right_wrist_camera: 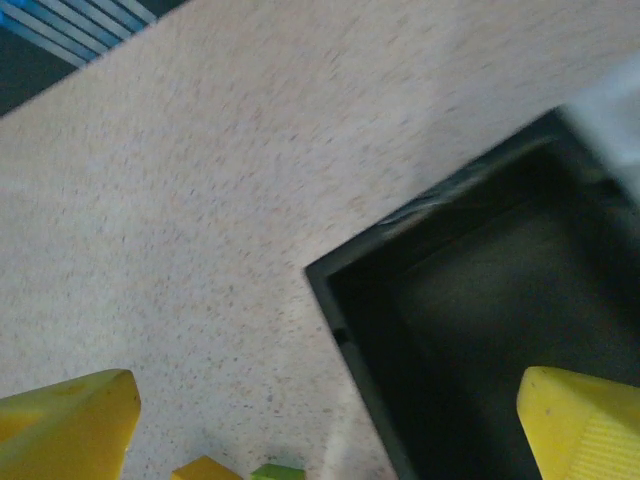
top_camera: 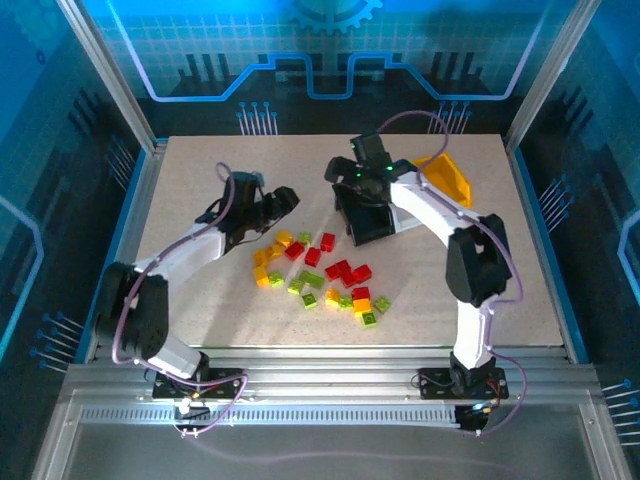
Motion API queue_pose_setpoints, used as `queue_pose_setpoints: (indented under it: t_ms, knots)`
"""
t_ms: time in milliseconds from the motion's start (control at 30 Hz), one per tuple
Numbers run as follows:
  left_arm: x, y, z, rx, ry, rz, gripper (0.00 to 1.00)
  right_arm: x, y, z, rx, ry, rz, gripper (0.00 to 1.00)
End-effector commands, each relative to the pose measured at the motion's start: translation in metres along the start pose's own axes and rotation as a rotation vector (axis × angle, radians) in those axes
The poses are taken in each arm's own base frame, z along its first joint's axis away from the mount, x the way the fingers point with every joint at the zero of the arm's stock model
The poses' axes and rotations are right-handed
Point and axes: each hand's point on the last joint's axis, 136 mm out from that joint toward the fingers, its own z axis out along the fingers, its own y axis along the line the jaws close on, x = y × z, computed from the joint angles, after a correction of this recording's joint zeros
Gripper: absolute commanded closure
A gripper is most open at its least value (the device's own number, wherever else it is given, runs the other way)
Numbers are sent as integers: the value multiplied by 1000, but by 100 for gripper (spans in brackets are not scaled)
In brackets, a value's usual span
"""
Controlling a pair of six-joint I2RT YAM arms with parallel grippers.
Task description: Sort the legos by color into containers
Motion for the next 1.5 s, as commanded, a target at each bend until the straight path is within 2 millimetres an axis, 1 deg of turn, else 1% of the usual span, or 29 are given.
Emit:
queue_pose_setpoints:
  t_ms: [0,100,233,333,433,500,600,667,833,967,1100,1333,1433,1467]
  knots:
    - [10,-17,25,-81,33,133,27,-10,-58,-32,156,-51,86,2]
    - [21,-29,54,-153,62,209,29,-1,-97,-44,203,-41,137,1]
    - [34,-34,86,-242,83,259,30,11,-135,-58,238,-48,177,1]
    - [46,-38,103,-273,95,279,30,17,-156,-64,254,-50,196,1]
    - [60,-43,117,-280,113,294,31,20,-167,-69,253,-52,209,1]
    - [68,-45,126,-285,124,306,33,20,-171,-73,249,-62,211,1]
    - [74,-41,136,-310,140,309,38,20,-174,-78,246,-76,202,1]
    - [74,-35,138,-338,139,310,42,20,-175,-81,248,-82,196,1]
    - [71,-28,143,-374,122,329,50,21,-178,-87,248,-97,191,1]
    - [64,-24,145,-403,107,337,59,21,-181,-92,249,-115,189,1]
    - [51,-21,144,-415,82,322,70,20,-184,-97,256,-125,184,1]
    - [33,-12,146,-434,65,278,83,21,-193,-102,271,-133,190,1]
    - [18,-10,144,-439,50,268,93,23,-196,-102,276,-128,191,0]
    - [10,-8,143,-443,41,262,97,23,-196,-103,277,-128,190,0]
